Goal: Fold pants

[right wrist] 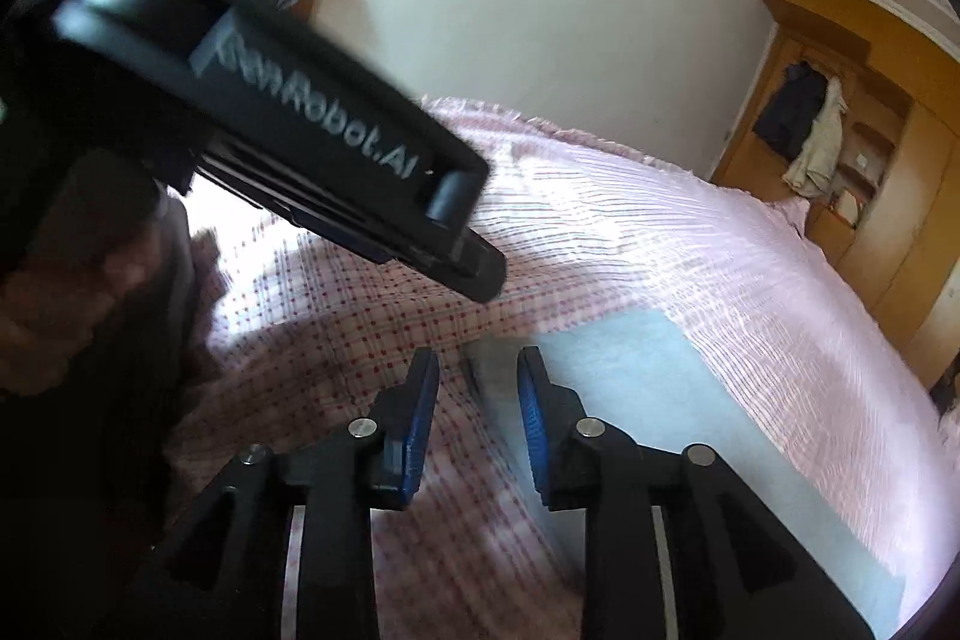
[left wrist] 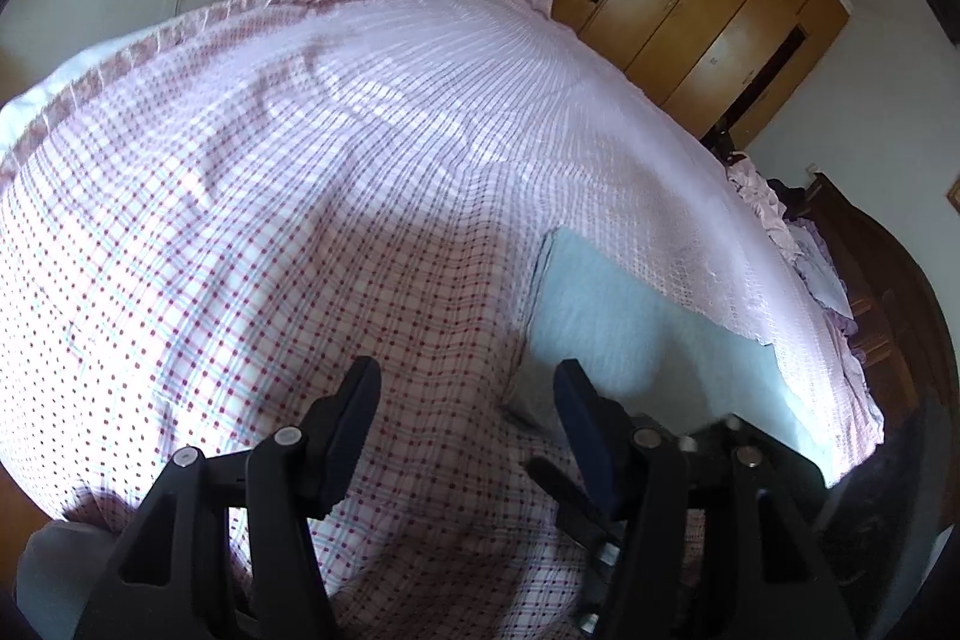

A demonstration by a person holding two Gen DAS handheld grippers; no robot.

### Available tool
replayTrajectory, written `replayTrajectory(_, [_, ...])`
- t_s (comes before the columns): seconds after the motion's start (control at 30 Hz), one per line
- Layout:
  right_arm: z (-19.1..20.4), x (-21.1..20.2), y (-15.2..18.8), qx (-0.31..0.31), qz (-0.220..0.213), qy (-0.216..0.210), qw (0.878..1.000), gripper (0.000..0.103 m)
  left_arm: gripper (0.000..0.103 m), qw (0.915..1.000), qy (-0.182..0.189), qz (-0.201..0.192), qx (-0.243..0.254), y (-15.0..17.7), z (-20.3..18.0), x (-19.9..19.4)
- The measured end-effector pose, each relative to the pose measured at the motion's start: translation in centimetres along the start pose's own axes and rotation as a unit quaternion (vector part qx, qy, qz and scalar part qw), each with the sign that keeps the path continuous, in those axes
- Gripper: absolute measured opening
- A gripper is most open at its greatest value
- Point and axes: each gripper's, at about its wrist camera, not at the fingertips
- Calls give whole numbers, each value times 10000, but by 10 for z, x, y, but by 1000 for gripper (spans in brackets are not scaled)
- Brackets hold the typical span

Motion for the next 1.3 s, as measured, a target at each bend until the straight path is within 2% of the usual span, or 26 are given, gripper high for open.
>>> replayTrajectory(0.13, [-9, -33, 21, 305, 87, 367, 9988, 20, 63, 9990, 100, -258, 357, 5, -14, -7])
replayTrajectory(0.27, [-29, -70, 63, 836, 427, 743, 9928, 21, 63, 9937, 272, -306, 1040, 16, -44, -5])
replayTrajectory(0.33, [-43, -85, 88, 1259, 615, 879, 9862, 21, 63, 9896, 321, -252, 1378, 27, -67, 2])
replayTrajectory(0.4, [-58, -100, 112, 1774, 710, 916, 9773, 21, 63, 9877, 386, -138, 1509, 36, -85, 13])
replayTrajectory(0.5, [-76, -120, 151, 2625, 576, 805, 9598, 10, 62, 9840, 501, 119, 1706, 57, -112, 35])
replayTrajectory(0.53, [-79, -121, 161, 2892, 552, 704, 9531, 6, 47, 9817, 450, 195, 1841, 64, -119, 42])
replayTrajectory(0.6, [-81, -107, 181, 3403, 844, 359, 9358, 6, 27, 9777, 169, 333, 2067, 79, -127, 59])
replayTrajectory(0.63, [-79, -101, 189, 3566, 951, 317, 9289, 4, 27, 9758, 102, 444, 2138, 84, -127, 67])
replayTrajectory(0.7, [-78, -106, 189, 3662, 755, 416, 9265, 3, 27, 9747, -7, 463, 2188, 87, -122, 72])
replayTrajectory(0.77, [-76, -111, 182, 3576, 723, 524, 9296, 4, 27, 9760, 40, 352, 2148, 88, -120, 66])
replayTrajectory(0.87, [-75, -125, 176, 3547, 514, 742, 9306, 4, 27, 9770, 290, 265, 2097, 93, -124, 55])
replayTrajectory(0.93, [-80, -140, 182, 3685, 412, 918, 9242, 5, 27, 9741, 422, 230, 2210, 104, -133, 53])
replayTrajectory(1.0, [-90, -154, 195, 3831, 375, 1069, 9167, 6, 27, 9698, 363, 224, 2402, 119, -145, 58])
replayTrajectory(1.07, [-99, -156, 217, 4188, 725, 1200, 8972, 8, 27, 9672, 244, 357, 2502, 132, -152, 72])
replayTrajectory(1.1, [-103, -152, 227, 4430, 899, 1063, 8856, 4, 27, 9667, 147, 425, 2520, 137, -152, 81])
replayTrajectory(1.13, [-109, -152, 243, 4807, 801, 796, 8696, 0, 27, 9663, 79, 422, 2537, 139, -153, 83])
replayTrajectory(1.17, [-116, -162, 259, 5265, 399, 628, 8469, 0, 27, 9661, 57, 392, 2551, 140, -156, 83])
replayTrajectory(1.23, [-123, -179, 270, 5534, 209, 829, 8285, 0, 27, 9671, 100, 369, 2513, 139, -160, 78])
replayTrajectory(1.3, [-132, -200, 279, 5577, 82, 1274, 8202, 0, 27, 9713, 237, 368, 2338, 136, -160, 74])
Point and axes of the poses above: each gripper's, at about its wrist camera, not at the fingertips, and x roughly the way its jaws point, z to its left, y to its underside, and after that the axes turned 14 degrees about -x, right-handed
